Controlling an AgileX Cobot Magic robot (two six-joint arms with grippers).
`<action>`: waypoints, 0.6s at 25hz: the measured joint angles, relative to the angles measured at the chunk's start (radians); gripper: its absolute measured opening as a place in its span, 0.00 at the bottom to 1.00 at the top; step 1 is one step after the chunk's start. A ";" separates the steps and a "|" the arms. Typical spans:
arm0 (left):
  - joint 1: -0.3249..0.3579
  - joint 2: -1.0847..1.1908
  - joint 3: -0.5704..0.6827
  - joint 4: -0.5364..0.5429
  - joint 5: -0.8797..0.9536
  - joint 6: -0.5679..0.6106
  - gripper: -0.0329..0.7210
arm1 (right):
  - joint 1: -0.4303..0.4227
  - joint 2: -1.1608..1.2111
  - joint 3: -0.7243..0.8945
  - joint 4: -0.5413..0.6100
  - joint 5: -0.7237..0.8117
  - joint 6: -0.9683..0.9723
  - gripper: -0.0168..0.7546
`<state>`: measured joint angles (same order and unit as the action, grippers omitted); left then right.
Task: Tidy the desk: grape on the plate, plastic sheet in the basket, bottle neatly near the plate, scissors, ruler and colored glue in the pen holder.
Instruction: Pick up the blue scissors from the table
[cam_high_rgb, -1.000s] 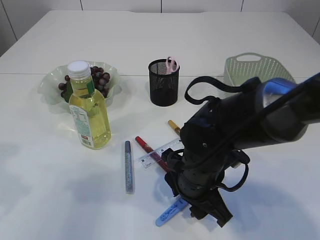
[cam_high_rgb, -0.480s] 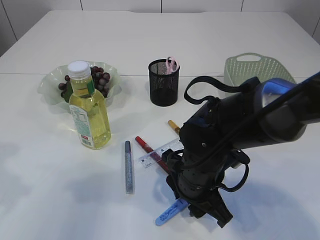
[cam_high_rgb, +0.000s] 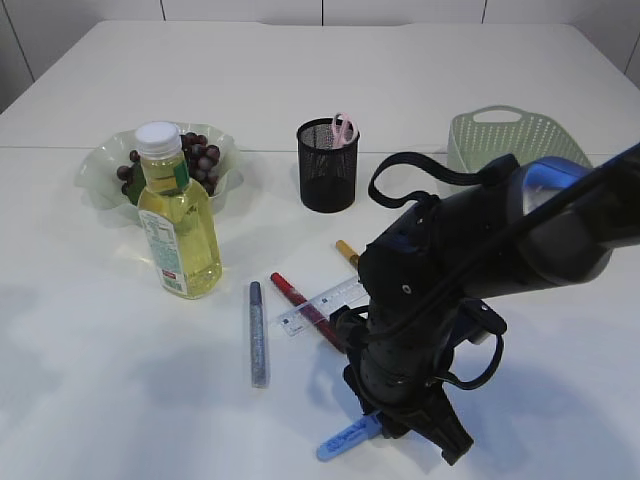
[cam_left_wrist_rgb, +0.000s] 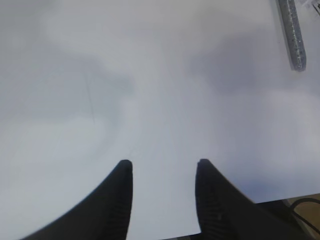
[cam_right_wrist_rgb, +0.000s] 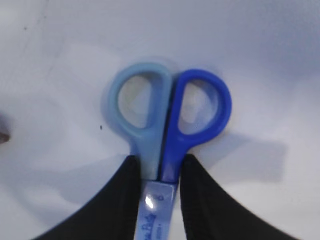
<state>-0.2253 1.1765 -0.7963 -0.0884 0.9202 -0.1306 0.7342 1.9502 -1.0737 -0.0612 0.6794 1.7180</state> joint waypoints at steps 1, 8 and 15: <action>0.000 0.000 0.000 0.000 0.000 0.000 0.45 | 0.000 0.000 0.000 0.000 0.002 0.000 0.32; 0.000 0.000 0.000 0.002 0.000 0.000 0.45 | 0.000 0.000 -0.001 0.000 0.006 0.000 0.30; 0.000 0.000 0.000 0.003 -0.002 0.000 0.45 | 0.000 0.000 -0.001 0.005 0.006 -0.071 0.29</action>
<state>-0.2253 1.1765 -0.7963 -0.0858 0.9184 -0.1306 0.7342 1.9502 -1.0743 -0.0567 0.6852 1.6475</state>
